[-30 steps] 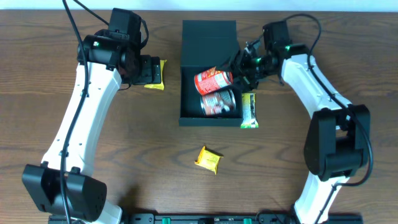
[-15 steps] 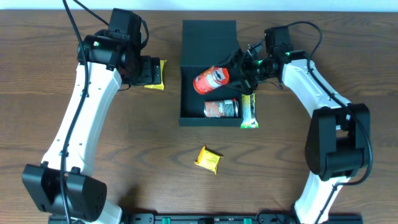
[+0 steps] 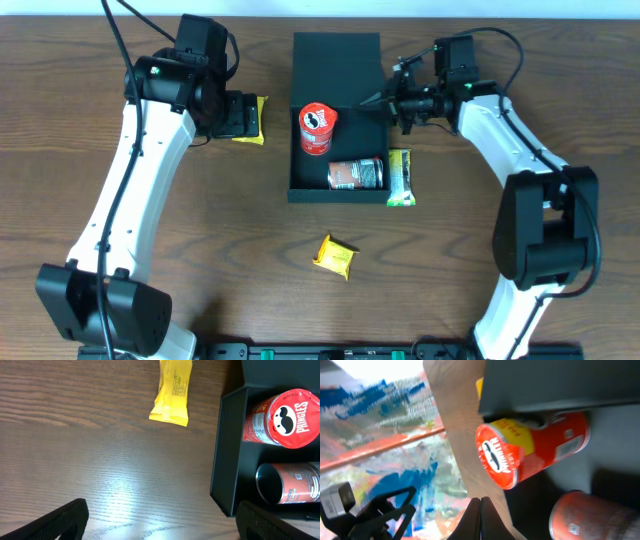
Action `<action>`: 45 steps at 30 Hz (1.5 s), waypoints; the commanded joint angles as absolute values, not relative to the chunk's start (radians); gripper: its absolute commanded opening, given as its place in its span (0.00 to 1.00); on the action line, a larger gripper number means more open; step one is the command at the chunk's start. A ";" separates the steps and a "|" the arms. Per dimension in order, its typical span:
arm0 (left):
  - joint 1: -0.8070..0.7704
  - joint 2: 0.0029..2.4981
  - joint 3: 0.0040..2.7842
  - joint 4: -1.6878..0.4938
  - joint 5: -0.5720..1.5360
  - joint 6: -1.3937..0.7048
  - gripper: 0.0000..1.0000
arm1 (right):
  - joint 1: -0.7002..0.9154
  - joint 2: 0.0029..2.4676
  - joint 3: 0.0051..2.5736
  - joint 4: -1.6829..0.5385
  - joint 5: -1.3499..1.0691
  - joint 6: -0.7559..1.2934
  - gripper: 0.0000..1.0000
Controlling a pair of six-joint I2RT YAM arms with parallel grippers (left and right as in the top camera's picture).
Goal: Pack container
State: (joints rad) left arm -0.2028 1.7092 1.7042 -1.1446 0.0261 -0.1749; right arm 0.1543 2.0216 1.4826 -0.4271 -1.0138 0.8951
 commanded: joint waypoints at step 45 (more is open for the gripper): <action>-0.197 1.713 1.704 -1.148 0.030 -0.164 0.95 | 0.312 1.990 1.484 -0.411 -0.675 0.839 0.02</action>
